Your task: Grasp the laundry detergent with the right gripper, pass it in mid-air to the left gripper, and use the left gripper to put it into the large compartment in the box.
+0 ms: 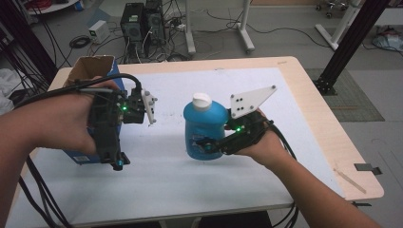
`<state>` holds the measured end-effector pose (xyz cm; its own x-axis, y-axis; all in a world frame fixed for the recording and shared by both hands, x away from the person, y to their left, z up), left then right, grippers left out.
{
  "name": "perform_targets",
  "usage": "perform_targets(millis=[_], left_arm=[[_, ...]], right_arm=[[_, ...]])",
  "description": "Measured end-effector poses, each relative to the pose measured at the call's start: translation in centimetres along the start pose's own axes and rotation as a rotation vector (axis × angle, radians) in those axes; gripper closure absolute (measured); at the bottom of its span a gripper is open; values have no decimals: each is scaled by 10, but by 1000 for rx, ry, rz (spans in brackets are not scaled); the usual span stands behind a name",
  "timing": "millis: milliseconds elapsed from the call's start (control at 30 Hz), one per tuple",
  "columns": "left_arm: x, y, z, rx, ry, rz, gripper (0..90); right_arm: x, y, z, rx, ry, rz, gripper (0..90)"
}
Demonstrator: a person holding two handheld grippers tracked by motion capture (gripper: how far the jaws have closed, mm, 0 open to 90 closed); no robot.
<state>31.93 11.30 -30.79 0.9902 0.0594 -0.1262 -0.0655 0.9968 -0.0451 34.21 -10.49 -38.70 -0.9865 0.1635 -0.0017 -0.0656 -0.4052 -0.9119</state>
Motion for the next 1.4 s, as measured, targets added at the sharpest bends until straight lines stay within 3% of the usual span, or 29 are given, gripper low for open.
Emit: perform_targets(millis=[267, 600, 1000, 1400], left_arm=[[-1, -3, 4, -7, -7, -7, 18], [-4, -14, 11, -9, -23, -31, 17], [-6, -23, 9, 5, -26, -38, 18], [-7, -25, 5, 16, -21, -26, 18]], right_arm=[[19, 4, -43, 38, -73, 30, 465], [32, -1, -75, 53, -129, 29, 466], [41, -19, -99, 35, -168, 19, 466], [44, -27, -107, 28, -181, 13, 466]])
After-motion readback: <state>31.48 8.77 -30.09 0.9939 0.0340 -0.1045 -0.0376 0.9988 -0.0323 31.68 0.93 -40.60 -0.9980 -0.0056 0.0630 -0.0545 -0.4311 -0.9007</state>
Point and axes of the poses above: each handheld gripper's, and its own axes: z roughly backward along the jaws, y roughly out of its underside, x roughly to its left, the point moved 5 cm from there along -z, roughly forward along the jaws, and after that the axes turned 5 degrees about y, right-handed, at the moved point
